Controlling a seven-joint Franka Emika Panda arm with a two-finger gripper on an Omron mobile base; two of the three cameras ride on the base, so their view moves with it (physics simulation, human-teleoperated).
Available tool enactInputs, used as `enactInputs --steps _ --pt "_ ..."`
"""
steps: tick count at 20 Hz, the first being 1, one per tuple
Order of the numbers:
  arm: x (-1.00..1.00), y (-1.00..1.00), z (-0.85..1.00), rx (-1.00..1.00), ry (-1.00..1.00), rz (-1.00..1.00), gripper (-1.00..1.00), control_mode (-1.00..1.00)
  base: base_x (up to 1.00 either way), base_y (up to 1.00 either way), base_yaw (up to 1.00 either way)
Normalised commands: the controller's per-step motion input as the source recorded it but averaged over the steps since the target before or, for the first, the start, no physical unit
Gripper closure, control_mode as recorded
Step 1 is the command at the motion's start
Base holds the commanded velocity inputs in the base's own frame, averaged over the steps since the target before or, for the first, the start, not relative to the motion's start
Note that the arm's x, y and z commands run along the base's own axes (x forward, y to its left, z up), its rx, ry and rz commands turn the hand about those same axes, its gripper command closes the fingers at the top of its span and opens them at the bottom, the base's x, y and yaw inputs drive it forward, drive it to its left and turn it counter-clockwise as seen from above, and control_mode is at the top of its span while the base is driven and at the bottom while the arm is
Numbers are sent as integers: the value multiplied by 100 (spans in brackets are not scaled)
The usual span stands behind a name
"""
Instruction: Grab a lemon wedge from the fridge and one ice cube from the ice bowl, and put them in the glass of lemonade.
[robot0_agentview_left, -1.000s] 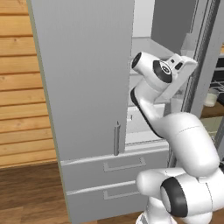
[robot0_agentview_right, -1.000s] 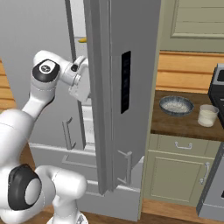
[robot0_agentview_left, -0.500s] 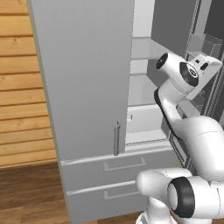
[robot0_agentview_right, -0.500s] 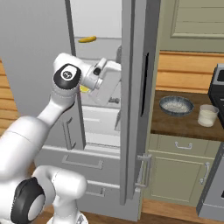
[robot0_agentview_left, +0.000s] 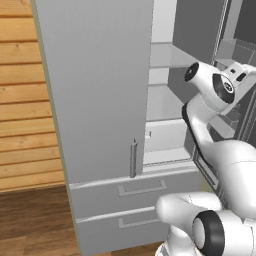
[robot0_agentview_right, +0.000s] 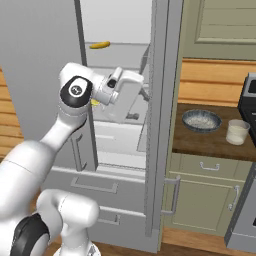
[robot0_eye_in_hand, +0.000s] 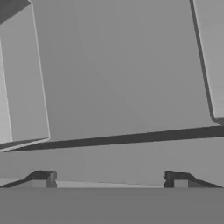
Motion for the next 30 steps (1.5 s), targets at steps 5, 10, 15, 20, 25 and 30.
enactInputs --steps 5,10,15,20,25,30 --pt "-2 69 9 11 -7 0 -100 -100 0 0 0" --pt "2 77 -19 44 -20 7 -100 -100 0 0 0" --pt "5 98 -63 54 -13 26 -100 -100 0 0 0" --pt "1 100 -62 51 -10 35 -100 -100 0 0 0" --pt "5 91 -24 33 -9 23 -100 -100 0 0 0" --pt "-62 29 -3 0 -27 5 -100 -100 0 0 0"
